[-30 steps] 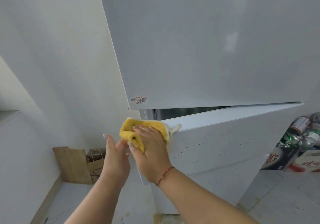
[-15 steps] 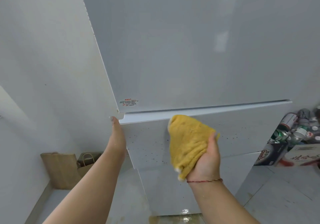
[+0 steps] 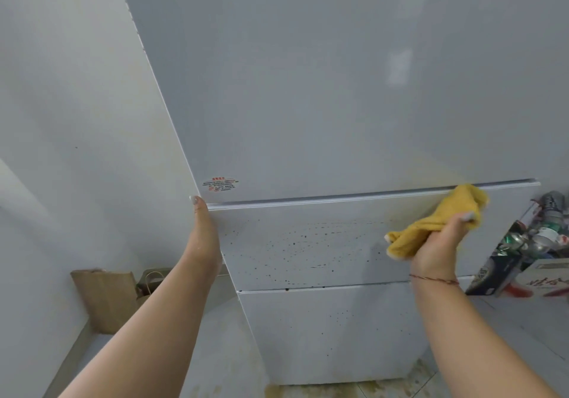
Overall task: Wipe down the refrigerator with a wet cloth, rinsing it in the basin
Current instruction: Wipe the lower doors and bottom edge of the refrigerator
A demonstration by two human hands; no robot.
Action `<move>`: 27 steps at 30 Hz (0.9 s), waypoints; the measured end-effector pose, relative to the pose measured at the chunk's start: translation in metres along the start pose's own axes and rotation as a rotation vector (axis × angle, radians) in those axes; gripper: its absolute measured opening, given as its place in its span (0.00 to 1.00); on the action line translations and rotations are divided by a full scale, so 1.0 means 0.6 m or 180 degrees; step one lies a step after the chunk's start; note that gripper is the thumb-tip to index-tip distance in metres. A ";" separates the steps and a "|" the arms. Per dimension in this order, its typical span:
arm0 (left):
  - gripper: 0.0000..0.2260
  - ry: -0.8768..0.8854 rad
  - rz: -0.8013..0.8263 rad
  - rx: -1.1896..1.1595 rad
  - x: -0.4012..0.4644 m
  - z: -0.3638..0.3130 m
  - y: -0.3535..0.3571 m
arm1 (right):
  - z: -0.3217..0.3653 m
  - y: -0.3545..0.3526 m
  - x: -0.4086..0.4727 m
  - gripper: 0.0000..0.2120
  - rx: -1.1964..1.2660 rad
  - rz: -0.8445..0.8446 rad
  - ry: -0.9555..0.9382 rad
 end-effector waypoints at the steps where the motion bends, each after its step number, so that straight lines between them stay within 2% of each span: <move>1: 0.28 0.0021 -0.0003 0.0075 0.004 0.003 -0.005 | -0.014 0.015 0.000 0.58 -0.0360 -0.0048 -0.0213; 4: 0.27 0.0028 0.0079 0.0196 0.002 0.002 -0.011 | -0.009 0.079 -0.036 0.56 -0.1216 -0.0016 -0.0976; 6: 0.30 0.0029 0.0245 0.0314 0.005 0.005 -0.018 | -0.023 0.114 -0.077 0.52 -0.1797 0.0120 -0.1361; 8: 0.33 -0.0016 0.0314 0.0371 0.009 0.009 -0.030 | -0.041 0.155 -0.118 0.49 -0.2078 0.0442 -0.1814; 13: 0.29 -0.0220 0.0217 0.0423 0.007 0.010 -0.048 | -0.094 0.256 -0.230 0.41 -0.2971 0.1194 -0.3248; 16: 0.33 -0.0426 0.0149 0.0312 0.009 0.014 -0.072 | -0.106 0.297 -0.264 0.35 -0.3164 0.1301 -0.3853; 20: 0.36 -0.0572 0.0093 0.0144 0.010 0.014 -0.098 | -0.123 0.360 -0.311 0.29 -0.3569 0.1493 -0.5015; 23: 0.35 -0.0532 0.0288 0.0210 0.011 0.012 -0.096 | -0.135 0.376 -0.321 0.27 -0.3646 0.1374 -0.5407; 27: 0.30 -0.0639 0.0196 -0.0058 0.006 0.035 -0.099 | -0.182 0.376 -0.353 0.30 -0.3749 0.2026 -0.5843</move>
Point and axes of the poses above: each hand's wrist, its own x-axis towards the middle knuckle, its own y-axis out of the palm, z = x × y, the point moved 7 cm from there along x, towards the middle knuckle, and after that the axes turned 7 degrees about -x, right-handed, at the moved point
